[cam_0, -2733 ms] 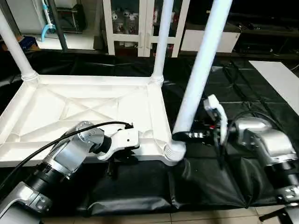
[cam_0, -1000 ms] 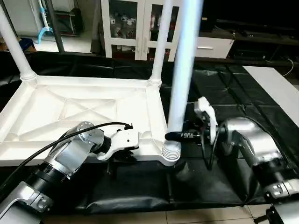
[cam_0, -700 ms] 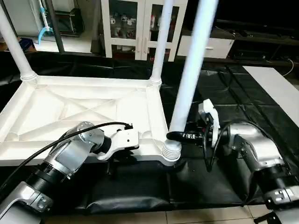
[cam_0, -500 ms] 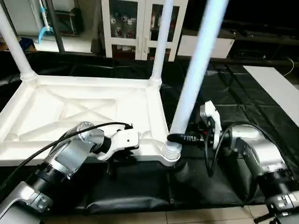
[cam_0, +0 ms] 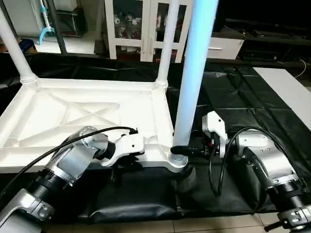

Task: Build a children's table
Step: Insert table leg to table base

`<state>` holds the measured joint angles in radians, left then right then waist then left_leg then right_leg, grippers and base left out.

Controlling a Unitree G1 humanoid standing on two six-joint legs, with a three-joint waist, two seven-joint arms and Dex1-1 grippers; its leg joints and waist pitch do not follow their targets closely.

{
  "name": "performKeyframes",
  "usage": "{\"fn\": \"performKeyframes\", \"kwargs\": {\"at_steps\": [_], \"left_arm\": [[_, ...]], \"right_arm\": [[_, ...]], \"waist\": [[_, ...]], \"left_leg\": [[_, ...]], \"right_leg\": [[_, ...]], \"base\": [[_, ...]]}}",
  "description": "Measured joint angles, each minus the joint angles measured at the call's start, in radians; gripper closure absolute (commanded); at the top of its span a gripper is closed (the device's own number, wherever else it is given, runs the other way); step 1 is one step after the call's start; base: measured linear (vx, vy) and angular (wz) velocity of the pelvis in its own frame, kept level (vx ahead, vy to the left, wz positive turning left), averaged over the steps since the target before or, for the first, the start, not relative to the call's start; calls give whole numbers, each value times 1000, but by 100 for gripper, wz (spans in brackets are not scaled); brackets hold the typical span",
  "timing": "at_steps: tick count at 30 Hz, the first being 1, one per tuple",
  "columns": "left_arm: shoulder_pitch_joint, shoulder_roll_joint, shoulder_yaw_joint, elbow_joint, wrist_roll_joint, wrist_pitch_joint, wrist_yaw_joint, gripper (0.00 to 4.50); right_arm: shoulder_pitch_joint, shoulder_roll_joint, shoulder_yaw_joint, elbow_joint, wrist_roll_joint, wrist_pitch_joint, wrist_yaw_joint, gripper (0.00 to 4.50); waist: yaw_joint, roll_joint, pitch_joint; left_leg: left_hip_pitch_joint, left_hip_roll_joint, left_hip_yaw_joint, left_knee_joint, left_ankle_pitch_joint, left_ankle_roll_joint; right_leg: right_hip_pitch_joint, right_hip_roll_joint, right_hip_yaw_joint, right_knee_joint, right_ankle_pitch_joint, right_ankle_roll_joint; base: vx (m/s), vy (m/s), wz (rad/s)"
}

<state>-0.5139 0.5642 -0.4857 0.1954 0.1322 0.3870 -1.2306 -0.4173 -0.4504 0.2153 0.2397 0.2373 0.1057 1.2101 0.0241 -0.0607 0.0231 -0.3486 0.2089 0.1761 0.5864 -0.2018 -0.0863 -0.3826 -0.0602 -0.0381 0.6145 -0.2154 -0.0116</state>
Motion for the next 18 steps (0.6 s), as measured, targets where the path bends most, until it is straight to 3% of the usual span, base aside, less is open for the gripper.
{"fn": "performKeyframes", "kwargs": {"at_steps": [7,18], "left_arm": [[0,-1,-2,-3,0,0,-2,450],[5,3,0,-12,0,5,-4,450]], "right_arm": [[24,0,2,-34,-4,7,-4,267],[-1,76,-67,39,89,159,-57,267]], "waist": [[4,1,0],[2,1,0]], "left_leg": [[0,0,0,-2,0,0],[0,0,0,-2,0,0]], "right_leg": [[0,0,0,-1,-1,1],[0,0,0,-1,-1,1]], "base": [[0,0,0],[0,0,0]]}}
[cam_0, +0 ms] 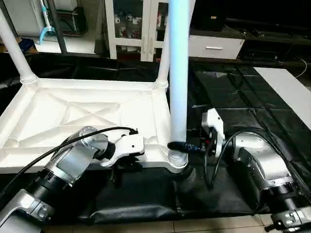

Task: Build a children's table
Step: Insert table leg to table base

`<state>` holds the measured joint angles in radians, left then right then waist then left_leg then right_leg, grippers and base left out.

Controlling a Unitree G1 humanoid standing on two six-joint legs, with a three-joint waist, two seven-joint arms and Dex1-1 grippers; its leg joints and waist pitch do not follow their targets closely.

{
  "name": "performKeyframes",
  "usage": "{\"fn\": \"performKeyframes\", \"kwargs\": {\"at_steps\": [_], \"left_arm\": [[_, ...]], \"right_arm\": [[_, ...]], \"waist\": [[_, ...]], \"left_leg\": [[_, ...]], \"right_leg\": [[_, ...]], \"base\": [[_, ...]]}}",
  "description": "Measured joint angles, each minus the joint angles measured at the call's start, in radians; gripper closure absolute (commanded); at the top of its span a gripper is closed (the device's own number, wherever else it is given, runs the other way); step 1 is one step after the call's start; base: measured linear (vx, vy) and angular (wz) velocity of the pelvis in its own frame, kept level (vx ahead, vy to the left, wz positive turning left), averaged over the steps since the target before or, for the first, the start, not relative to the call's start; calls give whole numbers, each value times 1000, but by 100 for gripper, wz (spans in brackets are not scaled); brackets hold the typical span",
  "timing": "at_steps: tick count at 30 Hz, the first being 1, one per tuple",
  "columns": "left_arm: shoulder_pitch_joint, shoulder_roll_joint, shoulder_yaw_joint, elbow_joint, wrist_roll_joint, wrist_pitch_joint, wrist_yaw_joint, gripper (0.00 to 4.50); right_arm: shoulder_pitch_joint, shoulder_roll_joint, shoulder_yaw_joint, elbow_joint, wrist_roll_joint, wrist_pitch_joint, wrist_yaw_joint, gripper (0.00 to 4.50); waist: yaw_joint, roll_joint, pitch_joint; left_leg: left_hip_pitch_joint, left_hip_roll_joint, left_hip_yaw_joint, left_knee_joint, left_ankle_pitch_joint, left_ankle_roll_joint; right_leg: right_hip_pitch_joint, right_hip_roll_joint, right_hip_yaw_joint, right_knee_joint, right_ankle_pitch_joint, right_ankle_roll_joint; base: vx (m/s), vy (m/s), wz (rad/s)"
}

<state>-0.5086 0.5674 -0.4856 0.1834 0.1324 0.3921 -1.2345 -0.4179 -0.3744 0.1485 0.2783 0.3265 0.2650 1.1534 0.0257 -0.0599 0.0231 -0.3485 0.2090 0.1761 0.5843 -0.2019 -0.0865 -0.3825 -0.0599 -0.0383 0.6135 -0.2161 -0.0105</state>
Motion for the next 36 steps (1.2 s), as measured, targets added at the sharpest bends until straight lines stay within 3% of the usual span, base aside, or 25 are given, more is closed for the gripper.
{"fn": "performKeyframes", "kwargs": {"at_steps": [5,17,22,26,36], "left_arm": [[5,-1,0,-14,0,5,4,450],[6,-4,-2,-14,0,4,4,450],[6,-4,-2,-13,0,4,3,450],[6,-1,-2,-7,0,5,3,450],[13,-1,-4,-11,0,14,-1,450]], "right_arm": [[14,-1,-20,-1,18,21,1,267],[96,12,-79,3,73,-22,-15,267],[112,11,-74,-9,70,-46,-23,267],[116,-4,-39,-34,33,-84,-23,267],[114,-27,-1,-62,5,-76,-24,267]], "waist": [[3,0,0],[4,0,-1],[4,1,-1],[4,0,-2],[3,-7,-13]], "left_leg": [[0,0,0,-1,0,0],[0,0,1,-3,0,0],[0,0,1,-3,0,0],[0,0,1,-3,0,0],[1,0,1,-6,0,0]], "right_leg": [[0,0,0,-1,0,0],[0,0,0,-2,0,0],[1,0,0,-3,0,0],[1,0,0,-3,0,1],[2,0,0,-3,-2,3]], "base": [[0,0,0],[0,0,0],[0,0,0],[0,0,0],[0,0,0]]}}
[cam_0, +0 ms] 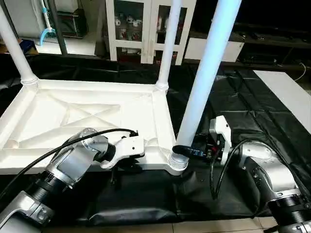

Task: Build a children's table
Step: Insert table leg to table base

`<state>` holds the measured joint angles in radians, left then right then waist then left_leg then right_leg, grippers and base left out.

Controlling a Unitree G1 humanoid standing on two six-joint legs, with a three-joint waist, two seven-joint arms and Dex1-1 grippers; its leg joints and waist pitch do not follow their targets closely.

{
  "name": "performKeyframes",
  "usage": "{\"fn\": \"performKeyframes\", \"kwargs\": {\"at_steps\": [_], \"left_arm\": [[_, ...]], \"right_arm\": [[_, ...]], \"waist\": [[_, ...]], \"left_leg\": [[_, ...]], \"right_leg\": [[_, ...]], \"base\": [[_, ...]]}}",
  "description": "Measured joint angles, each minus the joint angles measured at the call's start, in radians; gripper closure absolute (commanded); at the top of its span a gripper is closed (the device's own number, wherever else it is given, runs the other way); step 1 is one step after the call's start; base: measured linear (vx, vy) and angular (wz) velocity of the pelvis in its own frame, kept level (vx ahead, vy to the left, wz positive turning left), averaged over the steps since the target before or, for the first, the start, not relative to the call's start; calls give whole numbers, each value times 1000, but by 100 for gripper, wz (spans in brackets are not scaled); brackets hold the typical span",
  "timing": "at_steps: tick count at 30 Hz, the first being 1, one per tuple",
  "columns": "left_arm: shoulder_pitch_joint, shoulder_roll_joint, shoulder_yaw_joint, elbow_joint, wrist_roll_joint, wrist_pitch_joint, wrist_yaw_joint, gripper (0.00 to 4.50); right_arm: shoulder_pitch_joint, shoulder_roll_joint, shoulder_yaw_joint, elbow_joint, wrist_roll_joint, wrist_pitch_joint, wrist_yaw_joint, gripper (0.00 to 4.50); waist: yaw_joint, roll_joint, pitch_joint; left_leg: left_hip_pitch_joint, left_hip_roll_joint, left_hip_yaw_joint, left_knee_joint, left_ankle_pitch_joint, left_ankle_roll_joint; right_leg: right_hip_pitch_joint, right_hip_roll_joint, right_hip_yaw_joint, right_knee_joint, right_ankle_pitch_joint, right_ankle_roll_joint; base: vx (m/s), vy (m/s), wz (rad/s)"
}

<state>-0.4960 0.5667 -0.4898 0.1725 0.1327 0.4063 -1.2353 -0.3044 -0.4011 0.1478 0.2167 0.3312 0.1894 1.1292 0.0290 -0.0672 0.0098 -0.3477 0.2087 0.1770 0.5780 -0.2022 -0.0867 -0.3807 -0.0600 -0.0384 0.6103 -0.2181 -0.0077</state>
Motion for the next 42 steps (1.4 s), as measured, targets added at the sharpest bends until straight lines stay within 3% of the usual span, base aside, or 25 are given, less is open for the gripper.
{"fn": "performKeyframes", "kwargs": {"at_steps": [5,9,13,16,20,42], "left_arm": [[2,1,-2,-1,3,2,5,450],[3,0,-8,0,8,2,8,450],[5,-5,-12,9,12,4,10,450],[9,-5,-15,10,12,6,12,450],[11,-5,-19,8,11,8,11,450],[12,1,-6,10,0,26,11,450]], "right_arm": [[16,37,-29,31,20,-8,-24,267],[21,23,-17,33,20,-17,-30,267],[16,-6,19,32,3,-30,-28,267],[16,-6,22,32,-9,-30,-26,267],[16,-14,26,32,-12,-31,-15,267],[22,27,15,65,-10,-91,-44,267]], "waist": [[-2,-1,-2],[-3,-2,-4],[-4,-4,-5],[-13,-5,-6],[-22,-5,-9],[-38,-2,-8]], "left_leg": [[1,0,0,0,0,0],[2,0,0,0,0,0],[16,-1,0,-3,-2,-2],[21,-1,-2,-4,-5,-3],[20,-2,-3,-4,-6,-1],[16,-2,-3,-4,-6,-1]], "right_leg": [[0,0,0,0,0,0],[2,0,0,0,0,0],[15,0,0,-5,-2,3],[17,0,0,-9,-7,10],[20,0,0,-14,-6,10],[15,0,0,-16,-6,10]], "base": [[0,0,0],[0,0,0],[0,0,0],[0,0,0],[0,0,0],[0,0,0]]}}
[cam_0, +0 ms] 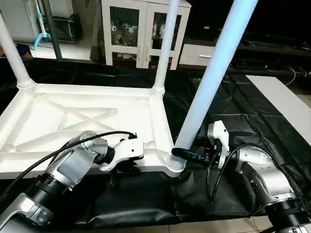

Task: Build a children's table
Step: Insert table leg to table base

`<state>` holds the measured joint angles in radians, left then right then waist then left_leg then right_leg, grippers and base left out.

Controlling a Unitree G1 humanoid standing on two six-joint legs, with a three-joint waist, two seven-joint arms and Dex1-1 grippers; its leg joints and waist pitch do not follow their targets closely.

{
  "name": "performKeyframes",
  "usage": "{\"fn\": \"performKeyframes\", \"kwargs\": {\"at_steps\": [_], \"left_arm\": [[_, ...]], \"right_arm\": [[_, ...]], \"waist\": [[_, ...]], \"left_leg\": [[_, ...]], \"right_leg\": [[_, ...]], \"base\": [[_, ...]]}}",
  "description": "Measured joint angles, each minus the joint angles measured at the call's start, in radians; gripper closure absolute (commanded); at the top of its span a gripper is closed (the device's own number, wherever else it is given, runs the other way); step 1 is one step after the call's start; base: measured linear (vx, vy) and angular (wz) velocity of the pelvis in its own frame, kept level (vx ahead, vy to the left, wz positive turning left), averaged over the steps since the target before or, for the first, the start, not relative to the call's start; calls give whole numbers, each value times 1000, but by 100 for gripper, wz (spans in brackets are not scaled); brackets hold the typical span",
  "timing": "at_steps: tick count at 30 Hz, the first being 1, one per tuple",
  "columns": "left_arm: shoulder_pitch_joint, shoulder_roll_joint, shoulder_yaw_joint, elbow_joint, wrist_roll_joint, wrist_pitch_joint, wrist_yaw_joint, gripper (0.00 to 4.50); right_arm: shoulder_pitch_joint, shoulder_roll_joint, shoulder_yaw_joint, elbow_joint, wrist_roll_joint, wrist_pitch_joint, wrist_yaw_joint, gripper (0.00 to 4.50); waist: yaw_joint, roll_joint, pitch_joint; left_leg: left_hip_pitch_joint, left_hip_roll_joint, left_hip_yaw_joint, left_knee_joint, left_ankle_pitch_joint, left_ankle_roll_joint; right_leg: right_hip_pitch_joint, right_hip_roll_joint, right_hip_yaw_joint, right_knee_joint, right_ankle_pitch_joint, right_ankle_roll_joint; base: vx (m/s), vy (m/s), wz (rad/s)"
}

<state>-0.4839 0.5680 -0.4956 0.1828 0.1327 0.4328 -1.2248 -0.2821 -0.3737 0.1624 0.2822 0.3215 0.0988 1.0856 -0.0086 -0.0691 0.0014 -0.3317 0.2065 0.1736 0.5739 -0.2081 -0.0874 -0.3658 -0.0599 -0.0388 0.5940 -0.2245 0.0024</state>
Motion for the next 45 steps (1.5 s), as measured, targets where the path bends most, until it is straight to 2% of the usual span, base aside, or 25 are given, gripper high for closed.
{"fn": "performKeyframes", "kwargs": {"at_steps": [4,7,11,16,17,19,21,22,29,34,36,38,39,40,43,45], "left_arm": [[0,-11,11,3,1,30,31,450],[-5,-50,35,12,10,86,97,450],[-14,-139,99,14,0,195,203,450],[-30,-240,153,14,-2,311,330,450],[-40,-274,152,14,-3,329,352,450],[-44,-338,135,12,-19,331,378,450],[-57,-353,137,23,-21,326,421,450],[-62,-359,140,27,-21,322,434,450],[-74,-365,140,35,-21,311,456,450],[-65,-336,136,35,-20,240,437,450],[-46,-283,120,34,-20,125,395,450],[-37,-241,106,36,-17,26,372,450],[-36,-205,94,54,-14,-81,344,450],[-35,-185,92,70,-13,-143,328,450],[-38,-134,96,139,-17,-329,259,450],[-44,-131,105,180,-20,-385,246,450]], "right_arm": [[-18,21,-3,38,0,-23,-55,267],[-64,76,-12,112,-10,-37,-186,267],[-136,139,-39,217,-23,-70,-390,267],[-252,253,-59,366,-54,-126,-683,267],[-291,281,-74,415,-71,-132,-808,267],[-338,295,-92,504,-102,-134,-971,267],[-369,326,-116,544,-113,-163,-1080,267],[-382,331,-116,559,-123,-173,-1109,267],[-409,348,-114,607,-171,-250,-1166,267],[-399,354,-121,618,-155,-326,-1126,267],[-361,362,-160,578,-95,-357,-1043,267],[-323,370,-177,517,-52,-365,-994,267],[-278,369,-188,425,-12,-364,-963,267],[-261,366,-200,373,7,-367,-951,267],[-263,302,-259,260,45,-368,-941,267],[-268,283,-285,212,65,-372,-933,267]], "waist": [[-11,0,0],[-25,2,2],[-43,0,3],[-55,-1,5],[-53,2,7],[-28,4,10],[-18,11,14],[-14,13,17],[-11,16,21],[-9,21,28],[-8,25,32],[-5,36,39],[2,46,45],[11,52,49],[39,56,51],[43,62,52]], "left_leg": [[0,0,0,0,0,0],[-1,-2,-4,0,0,0],[-16,-3,-8,1,0,0],[-19,-3,-7,2,1,-2],[-22,-3,-7,2,1,-2],[-26,-2,-4,2,2,-3],[-26,3,5,1,2,-3],[-28,3,3,0,3,-5],[-31,2,2,-1,4,-5],[-31,2,3,0,4,-5],[-31,3,2,0,4,-5],[-33,2,2,2,5,-4],[-36,2,2,4,8,1],[-36,2,2,4,10,5],[-37,2,5,6,12,7],[-36,1,7,7,12,7]], "right_leg": [[-1,0,0,-1,0,0],[-6,0,-1,-3,0,0],[-19,-1,-2,-4,3,-5],[-29,0,-2,-2,21,-12],[-34,0,-2,-2,23,-12],[-37,0,0,-1,29,-19],[-38,1,3,2,28,-16],[-39,2,2,2,28,-15],[-40,2,0,1,26,-11],[-40,2,0,4,26,-11],[-40,2,0,4,26,-11],[-41,1,0,5,26,-11],[-44,1,1,6,26,-11],[-45,0,1,7,26,-11],[-48,-1,2,13,26,-11],[-47,-1,3,14,26,-11]], "base": [[0,0,0],[0,0,0],[-4,4,-5],[0,0,0],[0,0,0],[0,0,0],[22,-7,12],[0,0,0],[0,0,0],[0,0,0],[0,0,0],[0,0,0],[0,0,0],[0,0,0],[0,0,0],[0,0,0]]}}
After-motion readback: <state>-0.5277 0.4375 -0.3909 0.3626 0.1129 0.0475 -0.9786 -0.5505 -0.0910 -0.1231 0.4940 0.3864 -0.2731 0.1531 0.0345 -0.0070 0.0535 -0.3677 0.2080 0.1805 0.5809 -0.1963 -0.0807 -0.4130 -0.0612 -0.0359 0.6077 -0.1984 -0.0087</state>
